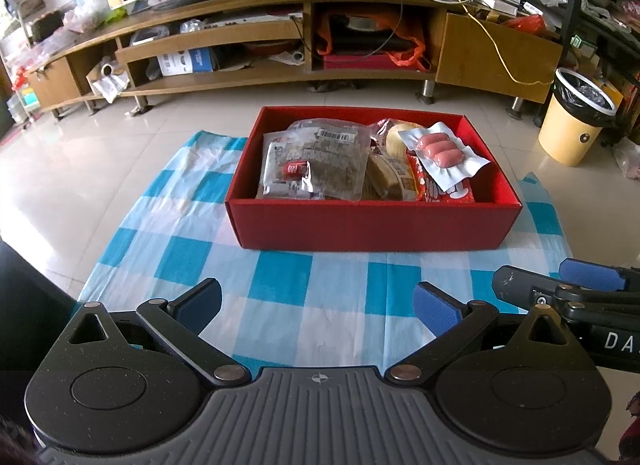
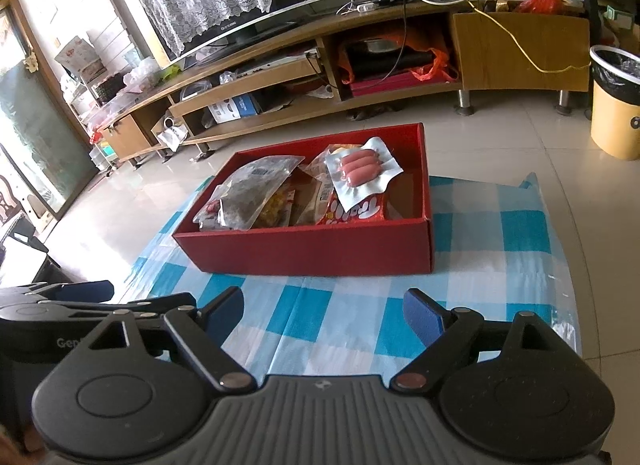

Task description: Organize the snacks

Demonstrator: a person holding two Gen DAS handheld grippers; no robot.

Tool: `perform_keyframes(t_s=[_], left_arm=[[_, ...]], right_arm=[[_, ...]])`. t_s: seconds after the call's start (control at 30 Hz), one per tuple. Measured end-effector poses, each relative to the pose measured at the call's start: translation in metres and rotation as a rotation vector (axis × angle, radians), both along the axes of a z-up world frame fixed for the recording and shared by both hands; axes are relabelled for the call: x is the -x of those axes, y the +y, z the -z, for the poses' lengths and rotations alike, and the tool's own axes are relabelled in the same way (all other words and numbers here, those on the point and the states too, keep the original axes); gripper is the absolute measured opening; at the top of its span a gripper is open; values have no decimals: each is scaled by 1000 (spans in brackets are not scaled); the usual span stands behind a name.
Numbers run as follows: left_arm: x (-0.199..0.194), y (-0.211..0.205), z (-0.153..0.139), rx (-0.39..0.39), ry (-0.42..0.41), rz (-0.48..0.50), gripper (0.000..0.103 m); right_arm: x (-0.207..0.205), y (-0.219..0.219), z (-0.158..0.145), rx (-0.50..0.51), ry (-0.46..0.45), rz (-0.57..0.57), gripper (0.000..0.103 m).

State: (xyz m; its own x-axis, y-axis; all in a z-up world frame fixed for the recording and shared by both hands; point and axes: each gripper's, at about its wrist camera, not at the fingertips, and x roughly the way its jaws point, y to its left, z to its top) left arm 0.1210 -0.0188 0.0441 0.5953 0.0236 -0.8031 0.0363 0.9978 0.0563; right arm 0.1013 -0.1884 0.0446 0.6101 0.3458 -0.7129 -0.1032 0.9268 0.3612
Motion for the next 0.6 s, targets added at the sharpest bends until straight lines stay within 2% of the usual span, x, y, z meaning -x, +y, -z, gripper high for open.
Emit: perform_keyframes(t_s=[0.6], left_arm=[[25, 3, -8, -7, -40, -10, 103]], right_arm=[[22, 2, -6, -21, -13, -5, 86]])
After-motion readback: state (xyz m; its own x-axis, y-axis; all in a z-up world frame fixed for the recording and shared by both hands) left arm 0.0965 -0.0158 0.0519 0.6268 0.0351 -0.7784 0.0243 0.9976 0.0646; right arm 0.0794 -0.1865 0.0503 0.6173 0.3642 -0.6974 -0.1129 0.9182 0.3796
